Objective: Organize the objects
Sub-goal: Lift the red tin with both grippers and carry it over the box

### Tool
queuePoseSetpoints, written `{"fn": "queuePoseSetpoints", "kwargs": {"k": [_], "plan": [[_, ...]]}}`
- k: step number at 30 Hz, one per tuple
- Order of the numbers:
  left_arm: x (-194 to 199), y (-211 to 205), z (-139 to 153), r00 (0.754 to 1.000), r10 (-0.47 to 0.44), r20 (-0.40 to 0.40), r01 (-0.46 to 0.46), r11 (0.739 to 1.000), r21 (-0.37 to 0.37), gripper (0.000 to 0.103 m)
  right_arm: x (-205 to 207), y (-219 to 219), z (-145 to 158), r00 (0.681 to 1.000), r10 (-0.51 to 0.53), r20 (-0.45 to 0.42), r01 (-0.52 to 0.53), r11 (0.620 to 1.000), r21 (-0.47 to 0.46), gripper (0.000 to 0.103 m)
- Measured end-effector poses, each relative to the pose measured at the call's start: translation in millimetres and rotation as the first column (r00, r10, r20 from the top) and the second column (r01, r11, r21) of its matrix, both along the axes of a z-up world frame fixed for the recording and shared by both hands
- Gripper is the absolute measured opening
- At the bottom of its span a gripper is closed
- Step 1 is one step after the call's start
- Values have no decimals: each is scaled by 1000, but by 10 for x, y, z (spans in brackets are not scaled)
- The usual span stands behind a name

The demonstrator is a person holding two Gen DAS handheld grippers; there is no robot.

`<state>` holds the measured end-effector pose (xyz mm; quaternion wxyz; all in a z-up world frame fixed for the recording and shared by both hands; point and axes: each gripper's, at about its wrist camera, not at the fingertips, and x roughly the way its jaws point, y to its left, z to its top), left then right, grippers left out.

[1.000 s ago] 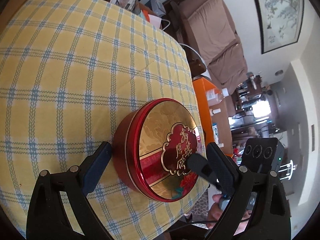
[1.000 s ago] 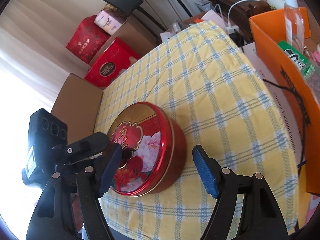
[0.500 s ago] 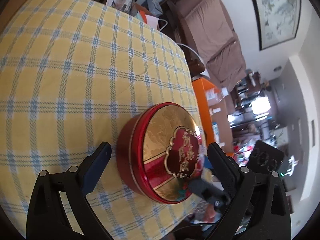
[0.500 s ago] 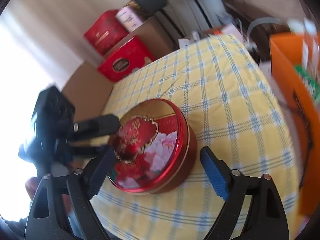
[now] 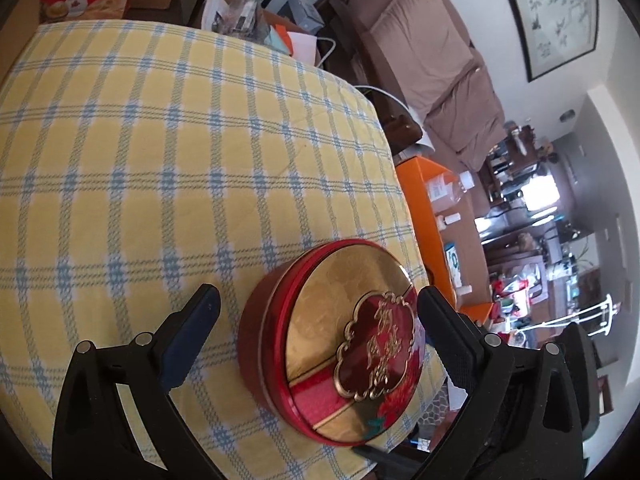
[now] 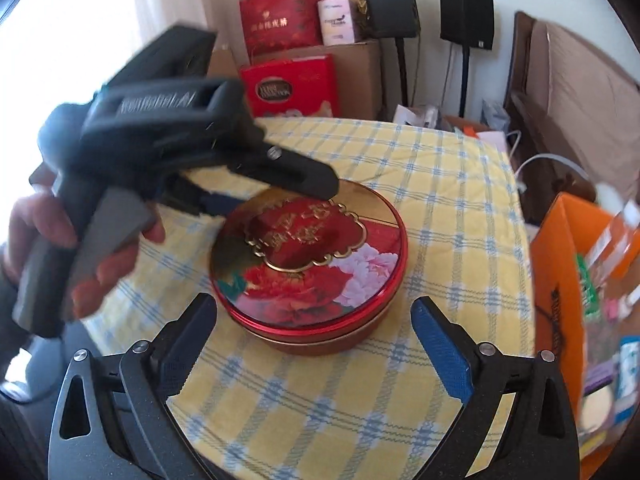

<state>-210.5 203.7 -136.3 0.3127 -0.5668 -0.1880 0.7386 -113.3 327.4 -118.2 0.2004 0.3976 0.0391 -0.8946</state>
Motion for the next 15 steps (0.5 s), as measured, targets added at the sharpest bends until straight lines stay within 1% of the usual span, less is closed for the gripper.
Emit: {"fn": "queuePoseSetpoints", "kwargs": {"k": [2,6,8,10,12,15], "plan": [[-22,25,-1,1000,-7,4,7,1000,4,99,-39,-33,-40,1000,7,8,-7,1000,12,99],[-43,62,-6,1000,-25,15,25,999,38,98,-121,-91,-62,1000,18,-10,-18,1000,6,100],[-22,103,10,999,-46,-4,46,999,9,98,-166,-106,-81,1000,26,-16,-26,1000,1,103],[4,158,40,997,-65,-36,64,997,-41,98,-211,-114,-98,999,18,-28,-18,1000,9,103],[20,183,55,996,-68,-56,65,996,-66,98,-252,-110,-96,999,18,-27,-18,1000,-3,103],[24,173,61,997,-51,-57,47,996,-72,98,-256,-145,-92,999,27,-41,-26,1000,5,103]]}}
